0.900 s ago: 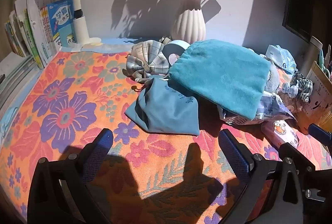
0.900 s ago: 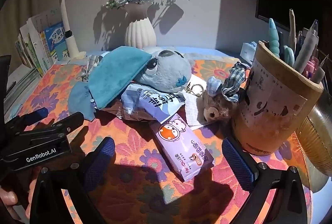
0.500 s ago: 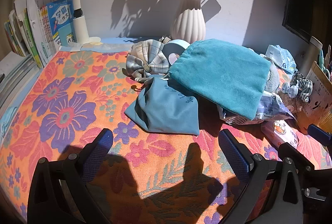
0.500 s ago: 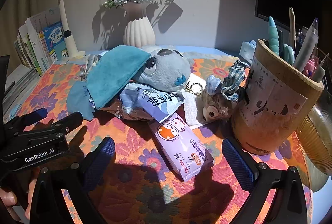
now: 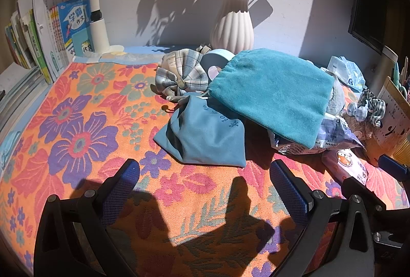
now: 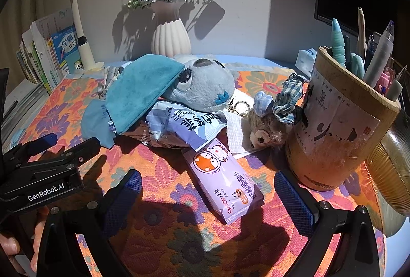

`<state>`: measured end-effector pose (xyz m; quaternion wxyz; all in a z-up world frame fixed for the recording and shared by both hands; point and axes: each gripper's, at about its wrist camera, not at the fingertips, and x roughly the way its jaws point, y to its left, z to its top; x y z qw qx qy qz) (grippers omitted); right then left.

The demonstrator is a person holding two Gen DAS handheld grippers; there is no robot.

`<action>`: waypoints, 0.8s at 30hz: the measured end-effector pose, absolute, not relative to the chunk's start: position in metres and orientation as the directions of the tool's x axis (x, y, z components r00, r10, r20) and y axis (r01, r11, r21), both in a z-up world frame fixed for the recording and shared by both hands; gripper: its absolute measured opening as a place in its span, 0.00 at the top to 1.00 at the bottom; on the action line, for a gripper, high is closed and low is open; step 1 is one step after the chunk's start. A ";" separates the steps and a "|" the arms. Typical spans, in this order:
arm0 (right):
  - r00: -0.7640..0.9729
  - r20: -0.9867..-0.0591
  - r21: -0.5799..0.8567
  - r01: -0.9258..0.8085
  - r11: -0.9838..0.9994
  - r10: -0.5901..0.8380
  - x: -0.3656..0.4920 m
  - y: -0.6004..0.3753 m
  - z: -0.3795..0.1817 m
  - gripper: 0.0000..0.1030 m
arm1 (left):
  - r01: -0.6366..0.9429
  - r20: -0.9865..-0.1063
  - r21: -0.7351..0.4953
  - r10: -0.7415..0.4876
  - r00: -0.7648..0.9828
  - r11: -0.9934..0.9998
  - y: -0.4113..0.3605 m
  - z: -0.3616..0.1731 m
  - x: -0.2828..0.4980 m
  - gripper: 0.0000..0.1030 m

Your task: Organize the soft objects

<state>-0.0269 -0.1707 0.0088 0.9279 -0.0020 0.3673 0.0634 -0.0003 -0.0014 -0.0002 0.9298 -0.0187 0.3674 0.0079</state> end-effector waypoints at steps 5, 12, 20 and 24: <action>0.722 -0.682 0.042 -0.121 0.992 0.117 -0.026 -0.170 0.008 0.00 | -0.027 -0.684 -0.029 0.000 0.730 0.999 -0.001 0.000 0.000 0.01; 0.723 -0.681 0.035 -0.122 0.992 0.113 -0.027 -0.170 0.008 0.00 | -0.028 -0.683 -0.030 0.000 0.730 0.999 -0.001 0.000 0.000 0.01; 0.712 -0.693 0.033 -0.125 0.992 0.113 -0.025 -0.170 0.008 0.00 | -0.027 -0.683 -0.030 -0.001 0.731 0.999 -0.001 0.000 0.000 0.01; 0.733 -0.671 0.034 -0.124 0.992 0.114 -0.025 -0.170 0.008 0.00 | -0.033 -0.679 -0.031 0.003 0.734 0.999 0.000 0.001 -0.001 0.01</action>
